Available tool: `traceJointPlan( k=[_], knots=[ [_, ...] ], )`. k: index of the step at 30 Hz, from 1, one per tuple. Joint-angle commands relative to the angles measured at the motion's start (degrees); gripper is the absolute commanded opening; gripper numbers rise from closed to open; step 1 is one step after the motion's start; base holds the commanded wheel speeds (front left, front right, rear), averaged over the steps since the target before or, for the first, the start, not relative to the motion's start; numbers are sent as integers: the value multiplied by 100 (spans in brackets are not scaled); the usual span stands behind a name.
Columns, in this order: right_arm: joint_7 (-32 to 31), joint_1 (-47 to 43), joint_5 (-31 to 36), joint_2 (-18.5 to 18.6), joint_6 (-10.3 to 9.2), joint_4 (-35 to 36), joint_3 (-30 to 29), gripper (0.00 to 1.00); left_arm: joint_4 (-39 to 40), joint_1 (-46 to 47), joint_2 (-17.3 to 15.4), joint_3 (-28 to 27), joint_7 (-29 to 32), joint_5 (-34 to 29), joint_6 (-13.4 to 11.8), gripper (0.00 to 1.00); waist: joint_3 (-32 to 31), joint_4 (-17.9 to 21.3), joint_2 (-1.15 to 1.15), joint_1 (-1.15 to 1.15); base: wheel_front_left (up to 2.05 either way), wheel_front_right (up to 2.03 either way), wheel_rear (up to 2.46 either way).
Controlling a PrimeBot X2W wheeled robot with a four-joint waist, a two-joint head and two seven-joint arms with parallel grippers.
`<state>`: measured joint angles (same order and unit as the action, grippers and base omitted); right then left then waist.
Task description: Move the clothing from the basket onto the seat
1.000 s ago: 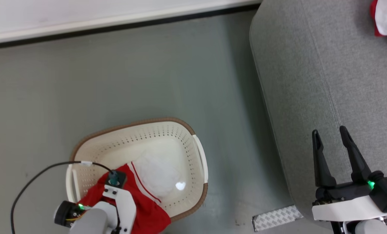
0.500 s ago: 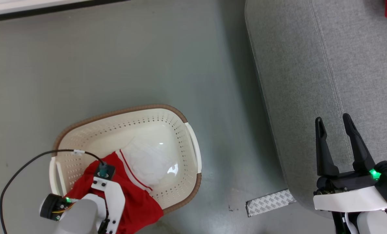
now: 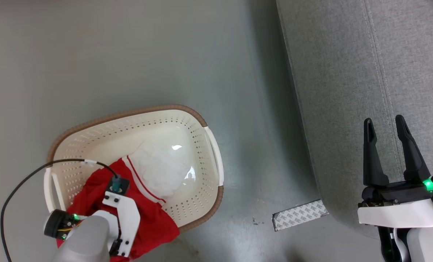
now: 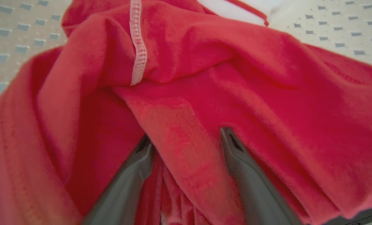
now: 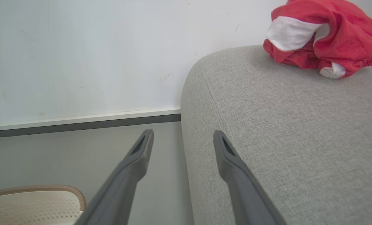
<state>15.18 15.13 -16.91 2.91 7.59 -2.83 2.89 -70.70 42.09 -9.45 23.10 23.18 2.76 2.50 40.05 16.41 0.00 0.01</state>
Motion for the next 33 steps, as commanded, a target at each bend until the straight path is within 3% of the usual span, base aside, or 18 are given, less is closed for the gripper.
traceJointPlan(
  k=[1, 4, 5, 14, 26, 33],
  knots=[
    [-4, 64, -25, -2, -19, 16, -42, 100, -33, 57, -3, 20, 26, 38, 7, 93, 16, -5, 0, -1, 0, 0, 0],
    [-5, 99, -6, -1, -19, -8, -72, 100, -33, 48, 30, 50, 2, 63, 60, 7, 10, -10, 0, -1, 0, 0, 0],
    [-4, 102, 9, -1, -19, -20, -84, 100, -27, 41, 60, 58, -17, 84, 92, 0, -12, -17, 0, -1, 0, 0, 0],
    [-5, -126, 176, -1, -19, -147, -145, 100, 152, -157, 252, -96, -695, 455, 266, 0, -619, -128, 0, -1, 0, 0, 0],
    [-5, -814, 590, 0, -19, -335, -410, 100, 708, -835, 529, -420, -2377, 1142, 349, 0, -2291, -562, 0, -1, 0, 0, 0],
    [-5, -1243, 813, 0, -19, -396, -492, 100, 1326, -1413, 615, -417, -3052, 1430, 389, 0, -3244, -854, 0, -1, 0, 0, 0]
  ],
)
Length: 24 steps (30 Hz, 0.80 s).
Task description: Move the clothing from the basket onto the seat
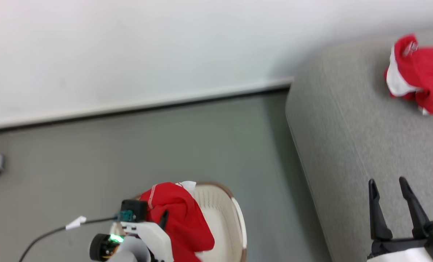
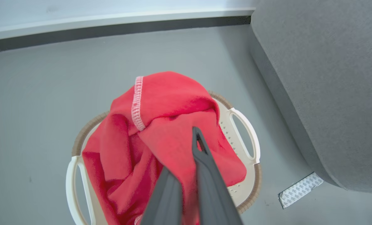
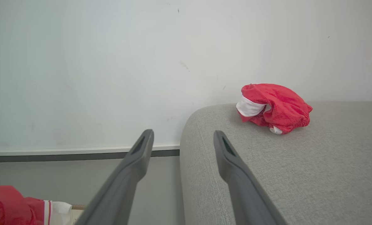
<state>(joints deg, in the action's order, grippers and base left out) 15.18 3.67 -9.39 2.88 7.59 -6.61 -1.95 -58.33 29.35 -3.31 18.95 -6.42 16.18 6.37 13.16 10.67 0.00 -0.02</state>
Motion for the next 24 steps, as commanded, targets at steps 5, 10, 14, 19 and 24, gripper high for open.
traceJointPlan(
  k=[5, 10, 14, 19, 24],
  knots=[
    [-5, -316, 146, 2, -19, -32, 42, 100, 914, -564, -29, -51, -459, 159, -139, 0, -1065, -371, 0, 2, 0, 0, 0],
    [-5, -454, 237, 1, -19, -7, 139, 100, 2135, -1082, -218, -148, -640, 122, -448, 0, -1315, -396, 0, 2, 0, 0, 0],
    [-5, -550, 401, 2, -18, -48, 285, 100, 3123, -1521, -418, -197, -664, 78, -645, 0, -1418, -432, 0, 2, 0, 0, 0],
    [-5, -631, 501, 32, -19, -76, 383, 100, 4017, -1975, -695, -302, -763, -31, -800, 0, -1501, -445, 0, 2, 0, 0, 0],
    [-5, -600, 527, 79, -19, -104, 602, 100, 4462, -2313, -893, -351, -833, -67, -789, 0, -1540, -434, 0, 2, 0, 0, 0]
  ],
)
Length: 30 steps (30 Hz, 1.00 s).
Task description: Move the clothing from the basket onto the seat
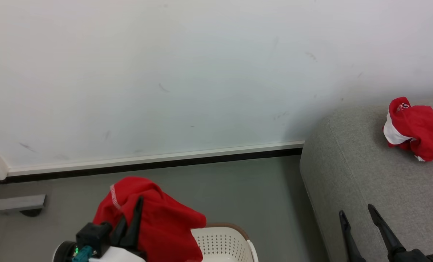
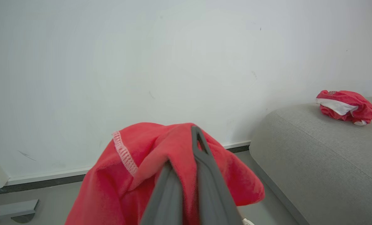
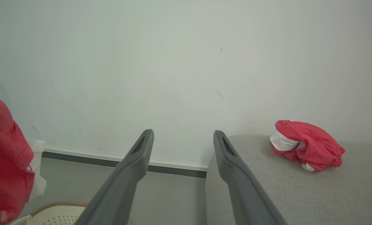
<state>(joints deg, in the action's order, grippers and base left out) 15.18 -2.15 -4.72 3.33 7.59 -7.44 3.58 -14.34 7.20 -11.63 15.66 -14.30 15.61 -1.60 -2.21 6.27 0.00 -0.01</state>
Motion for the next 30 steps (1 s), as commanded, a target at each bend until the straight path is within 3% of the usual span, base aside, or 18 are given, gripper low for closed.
traceJointPlan(
  k=[1, 11, 25, 30],
  knots=[
    [-5, -19, 60, 34, -19, -21, 49, 100, 63, -98, -62, -23, -45, -9, 8, 0, -3, 6, 0, 1, 0, 0, 0],
    [-5, 169, -18, 175, -19, 0, 781, 100, 357, -265, -154, 39, -40, -30, 53, 0, 24, 9, 0, 1, 0, 0, 0],
    [-6, 1583, -774, 1107, -18, -22, 3682, 100, 945, 124, -121, 757, 507, -189, 482, 0, 121, 52, 0, 1, 0, 0, 0],
    [-6, 2200, -1072, 1406, -18, -190, 4373, 100, 1070, 271, -88, 1155, 656, -280, 662, 0, 124, 47, 0, 1, 0, 0, 0]
  ],
)
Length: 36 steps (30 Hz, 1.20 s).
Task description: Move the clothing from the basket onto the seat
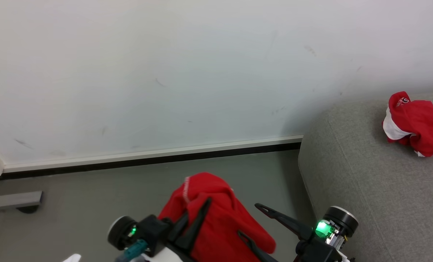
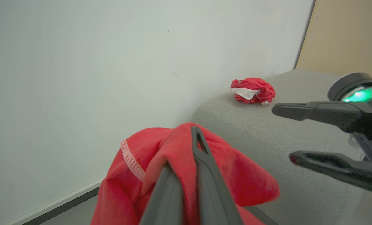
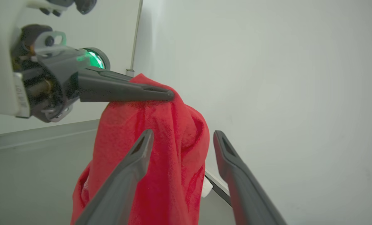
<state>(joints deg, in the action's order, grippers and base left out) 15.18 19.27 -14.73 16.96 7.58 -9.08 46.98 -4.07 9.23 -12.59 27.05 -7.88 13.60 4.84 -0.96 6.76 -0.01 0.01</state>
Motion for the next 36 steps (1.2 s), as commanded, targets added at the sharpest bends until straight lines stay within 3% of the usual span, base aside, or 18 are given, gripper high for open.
traceJointPlan(
  k=[1, 11, 20, 22, 23, 28, 29, 30, 32, 33, 36],
  knots=[
    [-6, 161, -129, 100, -17, -71, 156, 100, 72, 96, 10, 99, 26, -98, 48, 0, -3, -4, 1, -1, 0, 0, 0],
    [-17, 764, -609, 474, -17, -297, 934, 100, 554, 316, -167, 1085, 153, 295, 257, 0, -19, 8, 1, -1, 0, 0, 0],
    [-66, 1015, -1234, 687, -17, -346, 1641, 100, 855, 519, -410, 1545, 51, 817, 269, 0, -12, 59, 1, -1, 0, 0, 0],
    [-50, 1030, -1358, 685, -17, -362, 1674, 27, 879, 558, -443, 1635, 43, 922, 270, 0, -3, 71, 1, -1, 0, 0, 0],
    [-46, 1038, -1399, 682, -17, -363, 1702, 0, 876, 571, -464, 1653, 28, 953, 270, 0, 0, 77, 1, -1, 0, 0, 0],
    [-5, 1065, -1592, 714, -17, -332, 1597, 0, 761, 596, -547, 1663, -54, 996, 263, 0, 19, 119, 1, -1, 0, 0, 0],
    [-2, 1047, -1620, 727, -17, -329, 1547, 0, 738, 605, -551, 1651, -111, 954, 232, 4, 26, 127, 1, -1, 0, 0, 0],
    [3, 1011, -1652, 733, -17, -322, 1488, 0, 708, 628, -574, 1653, -168, 873, 208, 21, 33, 136, 1, -1, 0, 0, 0],
    [11, 897, -1761, 745, -17, -310, 1322, 0, 615, 619, -584, 1670, -255, 794, 176, 64, 44, 156, 1, -1, 0, 0, 0],
    [6, 848, -1790, 755, -17, -302, 1217, 0, 557, 606, -578, 1656, -300, 780, 160, 100, 48, 170, 1, -1, 0, 0, 0],
    [6, 699, -1832, 763, -17, -245, 875, 0, 372, 591, -585, 1619, -400, 739, 113, 100, 74, 248, 1, -1, 0, 0, 0]
  ],
)
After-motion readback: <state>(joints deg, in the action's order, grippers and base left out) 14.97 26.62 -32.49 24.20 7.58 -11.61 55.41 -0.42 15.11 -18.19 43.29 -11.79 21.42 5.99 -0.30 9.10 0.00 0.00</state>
